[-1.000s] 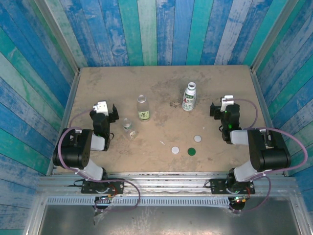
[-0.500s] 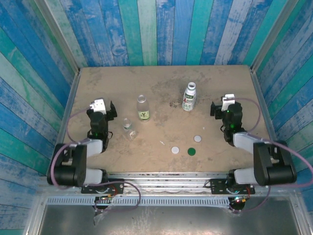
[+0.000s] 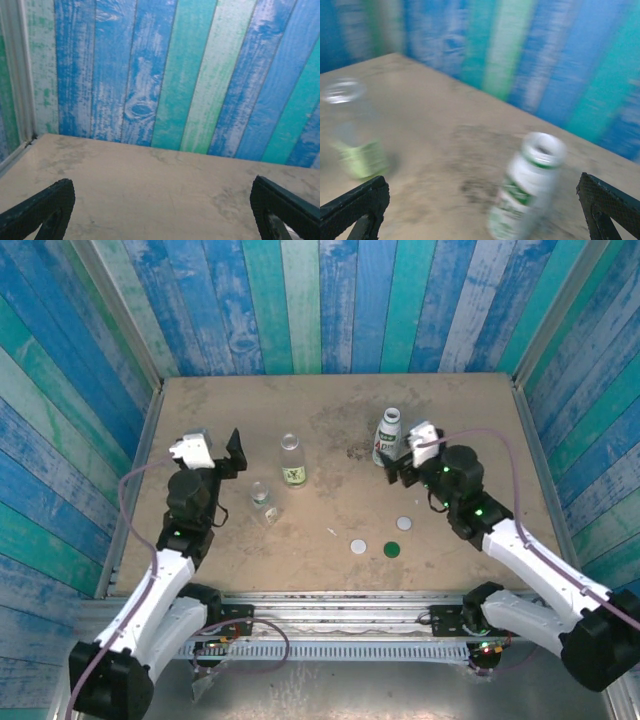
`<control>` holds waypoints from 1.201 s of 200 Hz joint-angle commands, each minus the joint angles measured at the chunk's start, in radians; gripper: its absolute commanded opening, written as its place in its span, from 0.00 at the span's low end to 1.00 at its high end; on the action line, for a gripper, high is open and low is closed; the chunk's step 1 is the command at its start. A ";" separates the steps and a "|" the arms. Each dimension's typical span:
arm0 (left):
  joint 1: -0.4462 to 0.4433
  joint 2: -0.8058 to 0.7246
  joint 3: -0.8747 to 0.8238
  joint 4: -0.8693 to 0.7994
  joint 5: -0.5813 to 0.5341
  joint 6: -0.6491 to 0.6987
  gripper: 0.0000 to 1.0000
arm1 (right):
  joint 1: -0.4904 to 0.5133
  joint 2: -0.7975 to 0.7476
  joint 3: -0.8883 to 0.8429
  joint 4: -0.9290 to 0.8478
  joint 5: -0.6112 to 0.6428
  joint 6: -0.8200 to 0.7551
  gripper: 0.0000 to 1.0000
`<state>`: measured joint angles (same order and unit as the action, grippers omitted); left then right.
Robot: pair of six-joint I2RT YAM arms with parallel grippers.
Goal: Screw on the bottle caps
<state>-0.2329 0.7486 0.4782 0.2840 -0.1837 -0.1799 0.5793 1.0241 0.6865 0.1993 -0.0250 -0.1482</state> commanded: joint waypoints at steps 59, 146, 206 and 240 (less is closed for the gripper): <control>-0.002 -0.051 0.146 -0.413 0.021 -0.098 0.94 | 0.376 0.417 0.294 -0.084 -0.222 -0.142 0.79; -0.002 -0.043 0.125 -0.390 0.009 -0.086 0.94 | 0.407 0.719 0.531 -0.081 -0.292 -0.145 0.77; -0.003 -0.068 0.104 -0.384 0.002 -0.050 0.94 | 0.408 0.831 0.624 -0.082 -0.299 -0.138 0.77; -0.002 -0.096 0.078 -0.359 -0.005 -0.042 0.94 | 0.408 0.890 0.679 -0.086 -0.317 -0.138 0.73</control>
<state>-0.2337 0.6922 0.5831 -0.0948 -0.1661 -0.2367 0.9825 1.8751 1.3212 0.1196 -0.3161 -0.2855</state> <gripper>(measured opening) 0.938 0.743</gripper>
